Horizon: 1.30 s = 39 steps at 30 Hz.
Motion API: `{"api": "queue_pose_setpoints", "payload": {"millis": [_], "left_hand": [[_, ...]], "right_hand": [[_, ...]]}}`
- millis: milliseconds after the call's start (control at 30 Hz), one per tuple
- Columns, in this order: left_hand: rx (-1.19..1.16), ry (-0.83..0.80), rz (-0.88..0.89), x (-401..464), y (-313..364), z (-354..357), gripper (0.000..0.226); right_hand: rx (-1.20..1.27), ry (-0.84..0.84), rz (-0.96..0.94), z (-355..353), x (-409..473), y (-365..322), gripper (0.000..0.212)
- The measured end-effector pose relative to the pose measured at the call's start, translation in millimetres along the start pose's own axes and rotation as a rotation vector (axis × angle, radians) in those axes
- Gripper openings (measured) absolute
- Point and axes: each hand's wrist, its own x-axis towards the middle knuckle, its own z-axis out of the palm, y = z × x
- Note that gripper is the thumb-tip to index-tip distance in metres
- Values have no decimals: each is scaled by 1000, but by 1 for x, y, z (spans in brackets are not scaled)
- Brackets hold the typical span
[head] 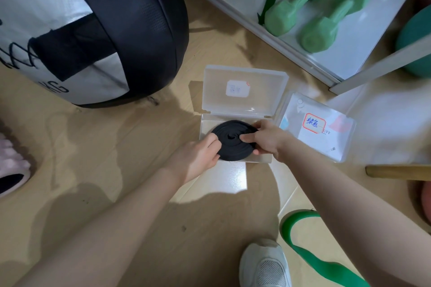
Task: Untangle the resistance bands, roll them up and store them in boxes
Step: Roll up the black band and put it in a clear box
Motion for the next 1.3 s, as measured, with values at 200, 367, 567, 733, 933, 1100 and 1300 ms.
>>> {"api": "queue_pose_setpoints", "payload": {"millis": [200,367,567,733,933,1100,1300], "left_hand": [[120,62,38,-2,4,1,4],[-16,-124,-102,15,6,-2,17],[-237,-411,-157,33,1,-22,26],[-252,-388,-170,35,5,-23,22],[-242,-379,-211,37,7,-23,19],[-78,-412,-165,39,9,-20,29],[21,-411,-120,39,12,-15,24]], "right_hand": [[279,78,-43,9,-3,16,36],[301,110,-50,10,3,10,34],[138,152,-164,11,9,7,38],[-178,149,-203,7,7,9,51],[-753,19,-336,-6,-3,4,56],[-929,112,-423,-2,3,7,71],[-882,83,-382,2,5,10,78]]}}
